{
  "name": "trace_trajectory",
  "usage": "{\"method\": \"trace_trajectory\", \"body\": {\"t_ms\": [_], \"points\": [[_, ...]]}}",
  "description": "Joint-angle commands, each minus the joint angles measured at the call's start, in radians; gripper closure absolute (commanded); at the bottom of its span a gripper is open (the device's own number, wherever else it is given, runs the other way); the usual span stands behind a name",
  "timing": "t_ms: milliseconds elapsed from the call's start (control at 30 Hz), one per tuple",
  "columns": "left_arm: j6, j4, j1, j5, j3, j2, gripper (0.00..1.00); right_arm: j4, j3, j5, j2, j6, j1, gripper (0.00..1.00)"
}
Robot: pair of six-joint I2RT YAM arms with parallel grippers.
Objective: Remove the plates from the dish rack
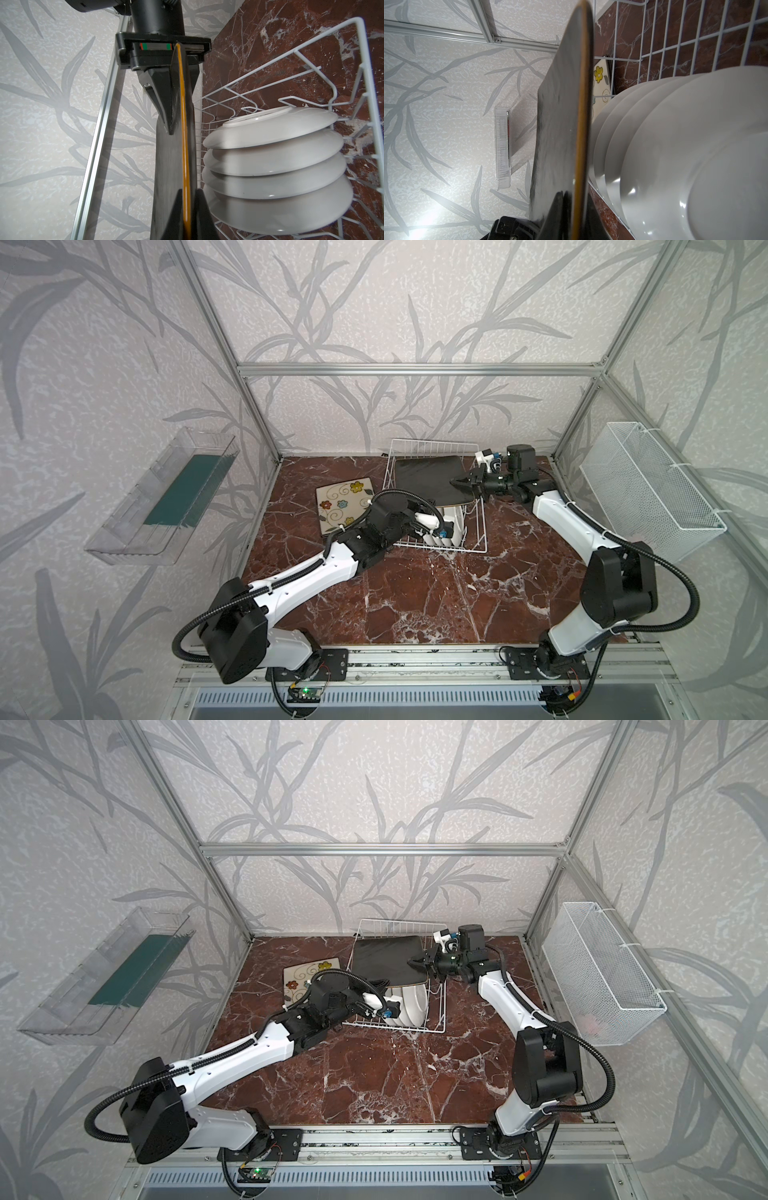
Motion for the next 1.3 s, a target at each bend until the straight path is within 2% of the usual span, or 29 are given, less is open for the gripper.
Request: {"method": "trace_trajectory", "body": {"t_ms": [0, 167, 233, 367, 400, 467, 633, 767, 1000, 1133, 1267], "points": [[-0.016, 0.235, -0.004, -0.004, 0.027, -0.030, 0.94, 0.105, 0.012, -0.074, -0.016, -0.021, 0.004, 1.00], [-0.081, 0.160, -0.002, -0.012, 0.048, -0.039, 0.82, 0.208, -0.033, -0.054, -0.053, 0.043, -0.026, 1.00], [-0.104, 0.143, -0.003, -0.013, 0.049, -0.042, 0.70, 0.219, -0.031, -0.052, -0.062, 0.052, -0.042, 1.00], [-0.157, 0.089, -0.001, -0.024, 0.045, -0.042, 0.35, 0.231, -0.025, -0.046, -0.078, 0.064, -0.064, 1.00], [-0.163, 0.083, -0.001, -0.027, 0.043, -0.041, 0.29, 0.243, -0.027, -0.041, -0.082, 0.073, -0.068, 1.00], [-0.180, 0.064, 0.002, -0.036, 0.038, -0.045, 0.20, 0.285, -0.041, -0.029, -0.092, 0.100, -0.076, 1.00], [-0.288, 0.016, 0.018, -0.030, 0.037, -0.080, 0.07, 0.338, -0.053, -0.009, -0.113, 0.120, -0.093, 1.00], [-0.479, -0.032, 0.070, 0.052, 0.046, -0.139, 0.05, 0.360, -0.066, 0.010, -0.127, 0.114, -0.113, 1.00], [-1.058, -0.021, 0.286, 0.291, 0.061, -0.205, 0.04, 0.338, -0.080, 0.030, -0.153, 0.061, -0.132, 1.00], [-1.328, -0.016, 0.402, 0.421, 0.090, -0.181, 0.04, 0.369, -0.100, 0.033, -0.165, 0.032, -0.132, 1.00], [-1.551, 0.014, 0.454, 0.555, 0.126, -0.102, 0.05, 0.476, -0.141, 0.018, -0.178, 0.032, -0.132, 1.00]]}}
